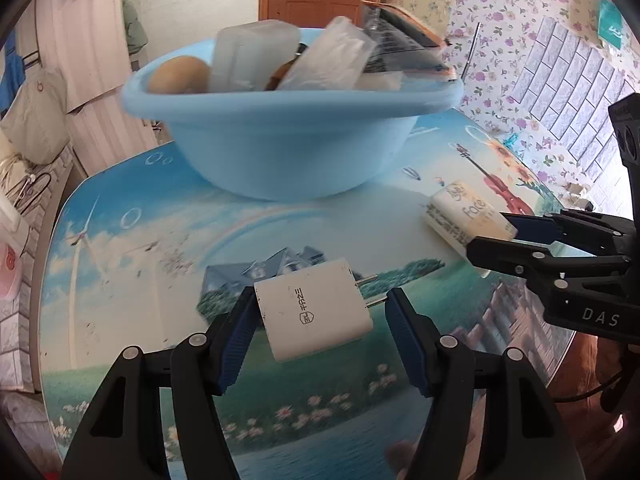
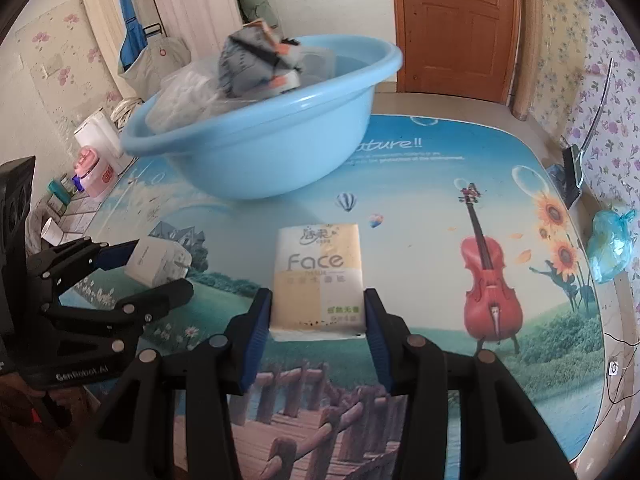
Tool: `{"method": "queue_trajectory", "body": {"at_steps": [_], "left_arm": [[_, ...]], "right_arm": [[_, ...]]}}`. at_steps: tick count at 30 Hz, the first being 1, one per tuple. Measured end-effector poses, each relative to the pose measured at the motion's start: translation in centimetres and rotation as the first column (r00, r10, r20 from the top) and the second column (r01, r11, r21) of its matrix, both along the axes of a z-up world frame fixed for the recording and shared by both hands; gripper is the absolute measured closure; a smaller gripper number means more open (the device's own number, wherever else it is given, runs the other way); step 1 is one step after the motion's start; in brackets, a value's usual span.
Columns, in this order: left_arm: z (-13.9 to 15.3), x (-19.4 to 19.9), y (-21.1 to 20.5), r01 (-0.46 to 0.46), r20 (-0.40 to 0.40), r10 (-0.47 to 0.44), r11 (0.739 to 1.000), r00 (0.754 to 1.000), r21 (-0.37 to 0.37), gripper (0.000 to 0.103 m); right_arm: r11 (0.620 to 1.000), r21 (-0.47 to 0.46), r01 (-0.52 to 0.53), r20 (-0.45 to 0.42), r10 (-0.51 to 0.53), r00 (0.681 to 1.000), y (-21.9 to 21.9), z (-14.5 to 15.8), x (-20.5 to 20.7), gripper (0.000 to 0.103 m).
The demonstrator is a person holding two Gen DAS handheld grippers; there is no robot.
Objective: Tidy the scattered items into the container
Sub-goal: 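Lift and carry the tissue pack in the right gripper while the left carries the charger toward the basin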
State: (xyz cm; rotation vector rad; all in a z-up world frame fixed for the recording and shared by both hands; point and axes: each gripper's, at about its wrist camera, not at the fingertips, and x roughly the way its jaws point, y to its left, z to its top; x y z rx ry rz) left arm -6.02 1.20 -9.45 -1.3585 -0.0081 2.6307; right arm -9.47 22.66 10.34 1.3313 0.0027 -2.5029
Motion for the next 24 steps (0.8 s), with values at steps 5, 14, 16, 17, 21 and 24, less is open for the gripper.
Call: {"method": "queue_trajectory", "body": {"at_steps": [5, 14, 16, 17, 21, 24], "left_arm": [[-0.1, 0.1, -0.6, -0.016, 0.004, 0.016, 1.000, 1.000, 0.003, 0.038], [-0.1, -0.2, -0.4, -0.011, -0.002, 0.011, 1.000, 1.000, 0.003, 0.038], [-0.1, -0.1, -0.6, -0.010, -0.004, 0.010, 1.000, 1.000, -0.003, 0.038], [-0.2, -0.1, -0.5, -0.008, -0.006, 0.008, 1.000, 1.000, -0.009, 0.038], [-0.3, -0.1, -0.4, -0.001, -0.015, 0.001, 1.000, 1.000, -0.028, 0.038], [-0.4, -0.2, -0.3, 0.001, -0.019, -0.002, 0.999, 1.000, -0.043, 0.037]], "right_arm": [[1.000, 0.009, -0.006, 0.007, 0.006, 1.000, -0.3, -0.1, 0.2, 0.059], [1.000, 0.014, -0.011, 0.017, 0.011, 1.000, -0.8, -0.3, 0.0, 0.058], [1.000, 0.013, -0.008, 0.017, 0.008, 1.000, -0.8, -0.3, 0.0, 0.058], [1.000, 0.012, -0.007, 0.017, 0.007, 1.000, -0.9, -0.3, -0.1, 0.058], [1.000, 0.016, -0.007, 0.024, 0.007, 1.000, -1.0, -0.5, -0.2, 0.058], [1.000, 0.018, -0.006, 0.028, 0.006, 1.000, -1.1, -0.6, -0.3, 0.057]]}}
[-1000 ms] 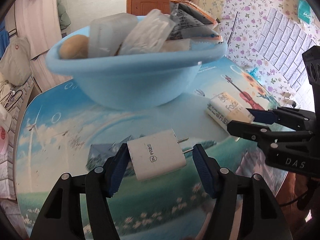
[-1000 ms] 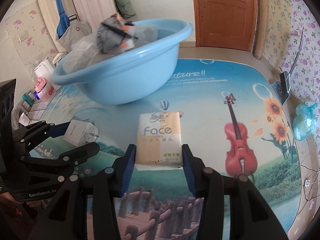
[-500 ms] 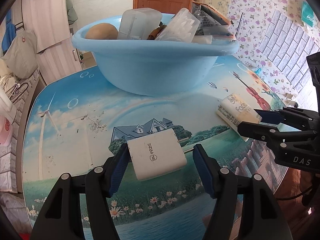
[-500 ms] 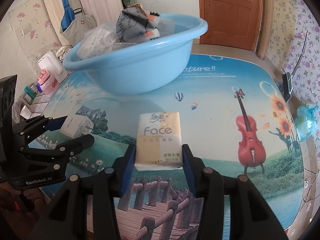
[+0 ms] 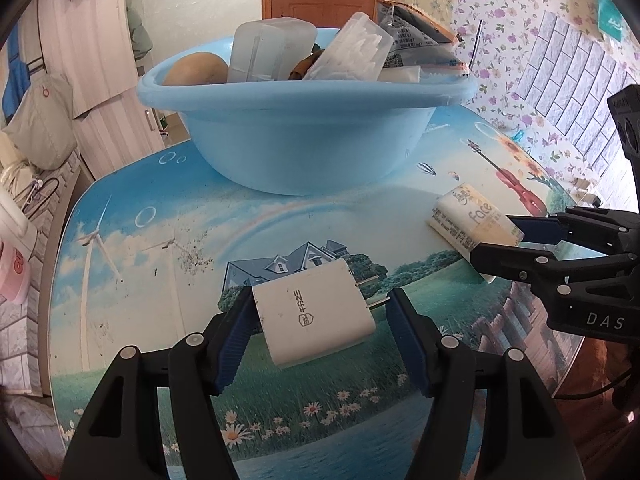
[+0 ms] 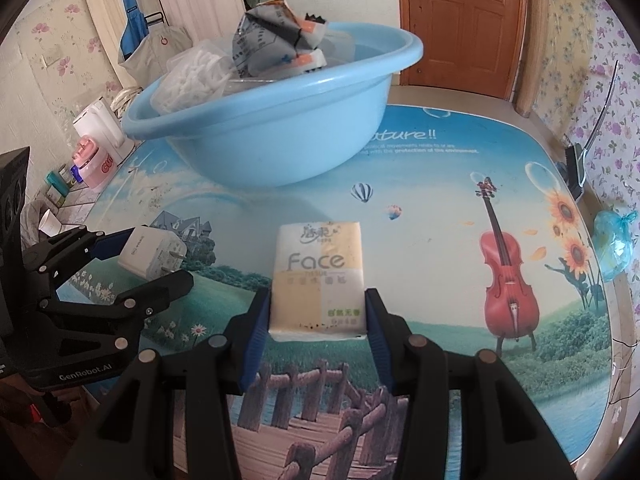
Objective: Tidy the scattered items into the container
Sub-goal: 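Lift and carry the tissue pack in the right gripper while the left carries the charger toward the basin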
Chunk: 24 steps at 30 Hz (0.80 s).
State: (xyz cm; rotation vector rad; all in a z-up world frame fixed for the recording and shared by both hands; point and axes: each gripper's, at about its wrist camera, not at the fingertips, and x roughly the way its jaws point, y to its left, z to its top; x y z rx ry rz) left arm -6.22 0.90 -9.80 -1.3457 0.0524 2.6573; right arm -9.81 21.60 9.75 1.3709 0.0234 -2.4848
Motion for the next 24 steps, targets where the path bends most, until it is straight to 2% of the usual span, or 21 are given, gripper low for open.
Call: {"method": "queue_trajectory", "body": {"at_steps": [18, 24], "left_arm": [[0.04, 0.02, -0.18, 0.010, -0.016, -0.010, 1.000, 1.000, -0.003, 0.038], [0.24, 0.23, -0.49, 0.005, -0.004, -0.005, 1.000, 1.000, 0.025, 0.038]], "right_arm": [[1.000, 0.007, -0.009, -0.013, 0.009, 1.000, -0.22, -0.09, 0.09, 0.058], [1.000, -0.008, -0.010, -0.037, 0.010, 0.999, -0.15, 0.53, 0.43, 0.058]]}}
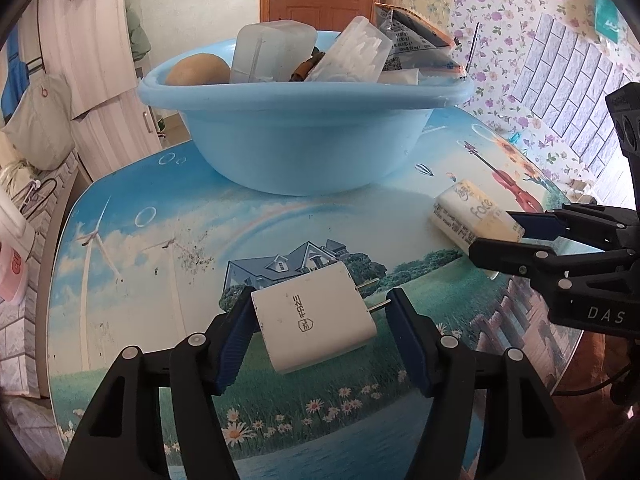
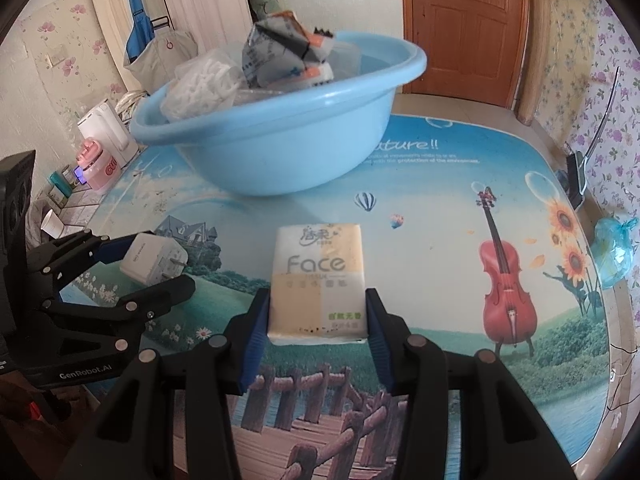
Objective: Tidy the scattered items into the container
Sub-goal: 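Lift and carry the tissue pack in the right gripper while the left carries the charger toward the basin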
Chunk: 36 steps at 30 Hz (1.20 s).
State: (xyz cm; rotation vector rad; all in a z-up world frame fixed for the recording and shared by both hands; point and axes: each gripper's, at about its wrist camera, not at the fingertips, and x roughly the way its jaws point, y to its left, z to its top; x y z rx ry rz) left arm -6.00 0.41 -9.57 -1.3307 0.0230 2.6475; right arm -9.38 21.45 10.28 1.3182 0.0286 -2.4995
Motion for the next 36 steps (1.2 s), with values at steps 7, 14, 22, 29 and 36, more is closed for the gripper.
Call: {"method": "queue_trajectory", "body": {"at_steps": [7, 14, 22, 29, 36], "left_arm": [[1.2, 0.6, -0.4, -0.005, -0.026, 0.006, 0.999, 1.000, 0.032, 0.038], [3.4, 1.8, -0.8, -0.001, -0.082, 0.006, 0.998, 0.997, 0.057, 0.038], [6.4, 3.1, -2.5, -0.034, -0.139, 0.045, 0.996, 0.989, 0.084, 0.038], [8.3, 3.4, -3.3, -0.050, -0.163, 0.064, 0.995, 0.985, 0.086, 0.038], [9.7, 3.0, -3.4, -0.064, -0.181, 0.080, 0.994, 0.980, 0.091, 0.038]], "right_arm": [[1.000, -0.016, 0.009, -0.024, -0.010, 1.000, 0.2, 0.8, 0.2, 0.059], [0.999, -0.035, -0.012, -0.054, 0.010, 0.998, -0.1, 2.1, 0.8, 0.059], [0.998, -0.050, -0.045, -0.100, 0.040, 0.994, -0.9, 4.3, 1.5, 0.059], [0.993, -0.065, -0.099, -0.139, 0.089, 0.986, -1.8, 6.2, 2.2, 0.059], [0.991, -0.081, -0.109, -0.164, 0.094, 0.982, -2.0, 7.6, 1.9, 0.059]]}}
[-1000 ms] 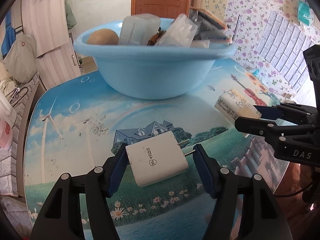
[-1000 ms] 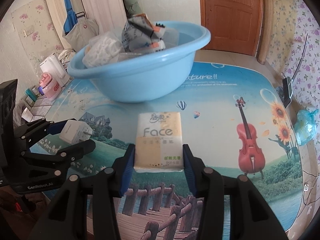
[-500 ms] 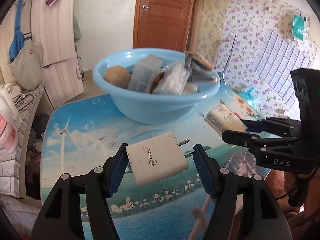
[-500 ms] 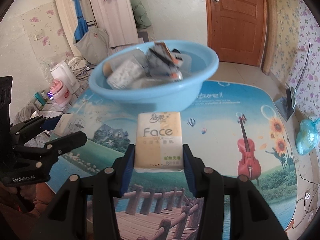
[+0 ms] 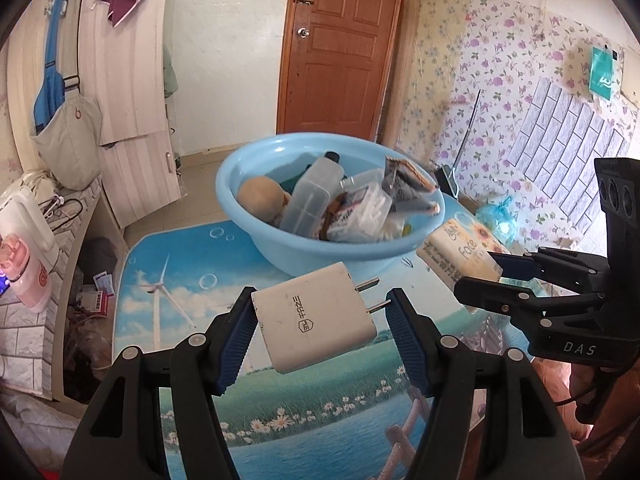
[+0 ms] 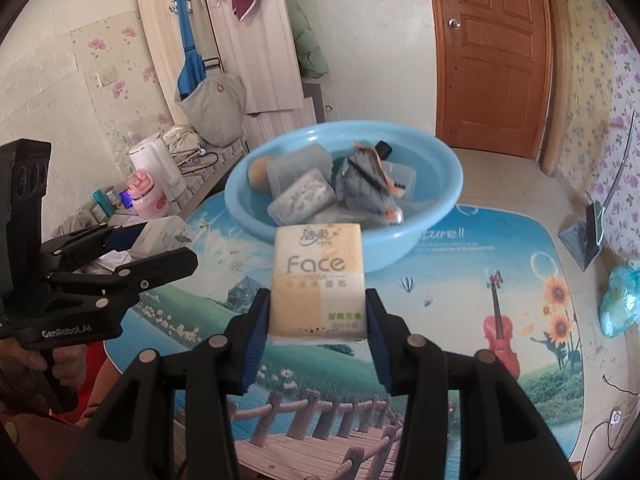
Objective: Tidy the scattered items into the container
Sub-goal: 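Lift and carry the tissue pack in the right gripper while the left carries the charger toward the basin, then lower the tissue pack and charger into the basin and open both grippers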
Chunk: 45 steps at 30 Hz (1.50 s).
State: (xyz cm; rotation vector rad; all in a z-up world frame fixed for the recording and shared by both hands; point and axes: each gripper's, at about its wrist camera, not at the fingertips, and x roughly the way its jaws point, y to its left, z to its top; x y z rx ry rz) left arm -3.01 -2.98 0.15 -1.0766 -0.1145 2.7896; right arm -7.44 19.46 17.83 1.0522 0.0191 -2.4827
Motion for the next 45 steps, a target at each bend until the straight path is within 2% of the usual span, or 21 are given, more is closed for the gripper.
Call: {"method": "queue_trajectory", "body": {"at_steps": [9, 16, 34, 42, 45], "left_arm": [[1.7, -1.4, -0.4, 0.000, -0.040, 0.000, 1.000, 0.999, 0.001, 0.038], [1.8, -3.7, -0.8, -0.001, -0.043, 0.001, 1.000, 0.999, 0.001, 0.038], [1.1, -12.0, -1.3, 0.031, -0.014, -0.031, 0.999, 0.999, -0.026, 0.038], [-0.2, -12.7, -1.3, 0.046, 0.010, -0.046, 0.999, 0.999, -0.005, 0.037], [-0.1, -12.4, -1.3, 0.049, 0.005, -0.049, 0.999, 0.999, -0.010, 0.031]], "right_arm": [[1.000, -0.024, 0.000, -0.026, -0.001, 1.000, 0.1, 1.4, -0.9, 0.059], [1.000, -0.023, 0.020, -0.030, -0.020, 0.999, 0.3, 1.8, -2.6, 0.059], [1.000, -0.009, 0.027, -0.046, -0.027, 0.999, -1.9, 2.3, -10.5, 0.059], [1.000, -0.006, 0.028, -0.056, -0.029, 0.998, -2.4, 2.3, -11.2, 0.059], [0.999, -0.015, 0.032, -0.064, -0.033, 0.997, -2.5, 2.7, -11.4, 0.059]]}}
